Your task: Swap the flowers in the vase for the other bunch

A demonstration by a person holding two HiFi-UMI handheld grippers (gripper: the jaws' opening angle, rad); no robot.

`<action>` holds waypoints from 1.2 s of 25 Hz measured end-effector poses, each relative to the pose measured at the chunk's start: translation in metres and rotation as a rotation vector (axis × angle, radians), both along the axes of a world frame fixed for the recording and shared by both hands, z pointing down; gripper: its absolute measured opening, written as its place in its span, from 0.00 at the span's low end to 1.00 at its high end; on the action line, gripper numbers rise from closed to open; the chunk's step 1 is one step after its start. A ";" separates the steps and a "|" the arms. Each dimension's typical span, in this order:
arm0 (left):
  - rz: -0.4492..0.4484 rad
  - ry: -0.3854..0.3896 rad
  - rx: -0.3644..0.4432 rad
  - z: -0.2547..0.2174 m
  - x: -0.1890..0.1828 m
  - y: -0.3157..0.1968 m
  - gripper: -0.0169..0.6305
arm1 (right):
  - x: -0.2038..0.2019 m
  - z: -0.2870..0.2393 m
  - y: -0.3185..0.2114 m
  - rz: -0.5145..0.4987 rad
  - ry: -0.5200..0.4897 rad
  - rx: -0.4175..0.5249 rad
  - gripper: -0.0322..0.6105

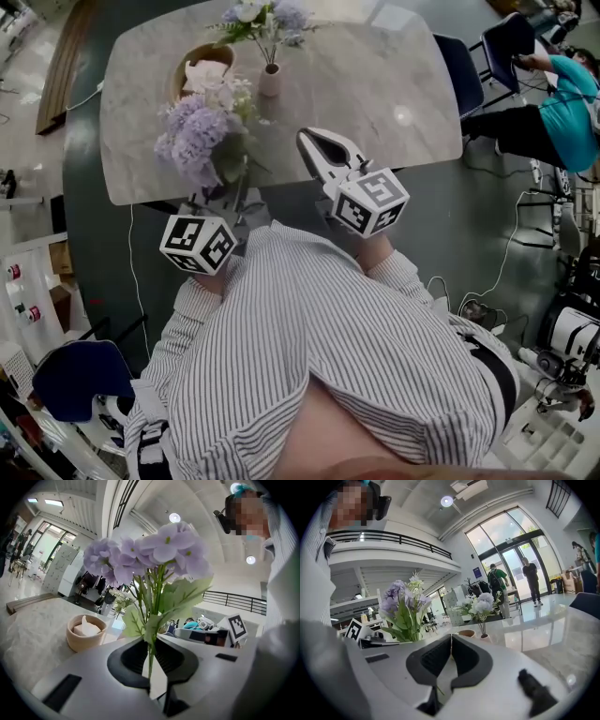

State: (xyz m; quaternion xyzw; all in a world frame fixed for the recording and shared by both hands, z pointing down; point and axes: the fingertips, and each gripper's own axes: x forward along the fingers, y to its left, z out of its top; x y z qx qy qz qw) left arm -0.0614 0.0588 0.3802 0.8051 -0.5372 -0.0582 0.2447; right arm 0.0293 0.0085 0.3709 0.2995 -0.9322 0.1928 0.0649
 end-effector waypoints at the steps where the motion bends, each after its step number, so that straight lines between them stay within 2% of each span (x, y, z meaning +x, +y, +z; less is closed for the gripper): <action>1: 0.000 0.000 0.002 -0.001 -0.002 -0.006 0.10 | -0.001 0.000 -0.006 0.003 0.000 0.001 0.08; 8: -0.016 -0.012 0.005 0.000 -0.038 -0.039 0.10 | -0.030 0.002 -0.035 -0.001 0.013 0.017 0.08; 23: 0.050 0.014 -0.036 0.013 -0.053 -0.096 0.10 | -0.045 0.024 -0.084 0.055 0.048 -0.020 0.08; 30: 0.071 -0.013 -0.043 0.020 -0.054 -0.106 0.10 | -0.048 0.042 -0.099 0.071 0.078 -0.054 0.08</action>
